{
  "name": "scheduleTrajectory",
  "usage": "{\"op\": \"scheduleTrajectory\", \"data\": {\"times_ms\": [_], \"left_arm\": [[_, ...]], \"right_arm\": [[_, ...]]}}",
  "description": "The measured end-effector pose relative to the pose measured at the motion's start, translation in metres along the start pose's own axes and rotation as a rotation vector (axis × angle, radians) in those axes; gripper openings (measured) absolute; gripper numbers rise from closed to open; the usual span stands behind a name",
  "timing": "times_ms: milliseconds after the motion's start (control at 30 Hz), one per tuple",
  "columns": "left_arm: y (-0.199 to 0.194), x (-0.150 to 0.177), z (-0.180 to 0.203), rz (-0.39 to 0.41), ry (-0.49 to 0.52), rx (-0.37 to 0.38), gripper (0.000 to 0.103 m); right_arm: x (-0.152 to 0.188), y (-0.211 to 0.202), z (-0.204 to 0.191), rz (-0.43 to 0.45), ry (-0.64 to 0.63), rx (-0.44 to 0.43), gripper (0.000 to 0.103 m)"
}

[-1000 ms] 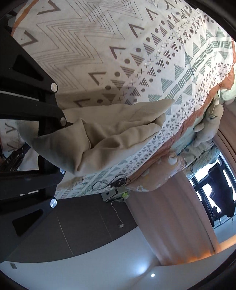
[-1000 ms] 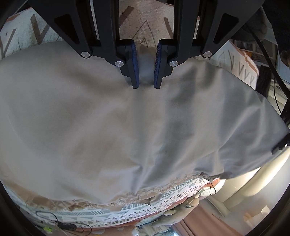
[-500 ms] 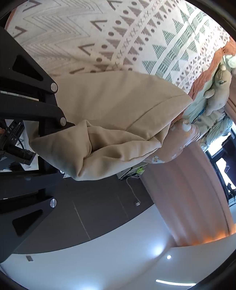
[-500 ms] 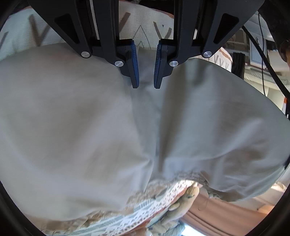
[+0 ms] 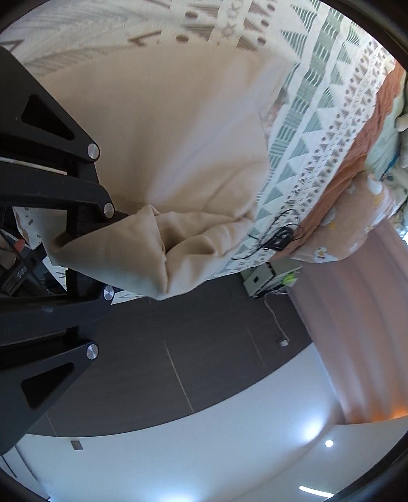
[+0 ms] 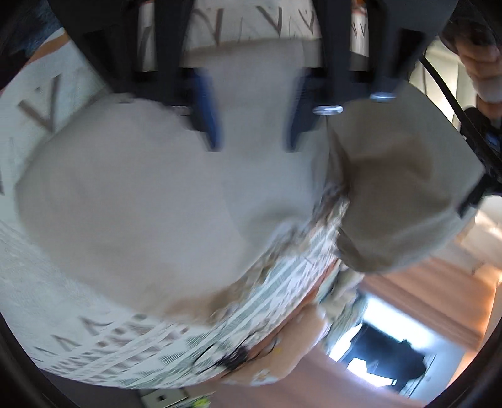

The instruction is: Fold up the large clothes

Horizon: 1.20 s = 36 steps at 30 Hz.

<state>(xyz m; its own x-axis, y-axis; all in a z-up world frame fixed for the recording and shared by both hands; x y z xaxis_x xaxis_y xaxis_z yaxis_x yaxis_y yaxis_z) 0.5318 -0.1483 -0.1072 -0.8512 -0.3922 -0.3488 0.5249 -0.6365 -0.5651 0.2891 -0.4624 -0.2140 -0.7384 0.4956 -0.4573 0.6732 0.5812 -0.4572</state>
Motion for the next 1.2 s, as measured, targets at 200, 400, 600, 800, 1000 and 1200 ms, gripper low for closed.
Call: {"op": "scheduleTrajectory", "data": {"times_ms": [200, 400, 600, 800, 1000, 1200], "left_arm": [[0.071, 0.025, 0.012, -0.110, -0.003, 0.003, 0.012], [0.114, 0.053, 0.030, -0.206, -0.003, 0.062, 0.012], [0.152, 0.083, 0.049, -0.273, -0.001, 0.108, 0.012], [0.170, 0.103, 0.061, -0.295, 0.020, 0.101, 0.013], [0.166, 0.109, 0.049, -0.312, -0.063, 0.084, 0.034], [0.129, 0.099, 0.053, -0.245, -0.046, 0.152, 0.091]], "right_arm": [[-0.018, -0.021, 0.027, 0.094, 0.080, 0.020, 0.075], [-0.035, -0.043, 0.060, 0.178, 0.200, 0.042, 0.075], [-0.033, -0.063, 0.066, 0.224, 0.244, 0.046, 0.075], [-0.034, -0.077, 0.071, 0.233, 0.261, 0.034, 0.075], [-0.037, -0.087, 0.082, 0.260, 0.306, 0.035, 0.075], [-0.036, -0.103, 0.077, 0.331, 0.336, 0.024, 0.075]]}}
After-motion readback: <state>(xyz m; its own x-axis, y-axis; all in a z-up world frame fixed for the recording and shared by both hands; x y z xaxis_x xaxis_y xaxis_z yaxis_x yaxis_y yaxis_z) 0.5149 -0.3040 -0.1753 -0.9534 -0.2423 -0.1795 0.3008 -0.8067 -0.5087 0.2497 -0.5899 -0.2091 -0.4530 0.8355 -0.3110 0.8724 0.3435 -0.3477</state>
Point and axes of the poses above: each gripper's, at about its wrist camera, not at the fingertips, and y roughly the way its jaws point, z to its right, x to its underside, the point moved 10 cm from there along y, roughly the way its jaws point, and after that the axes turned 6 degrees about -x, right-handed, at the moved point
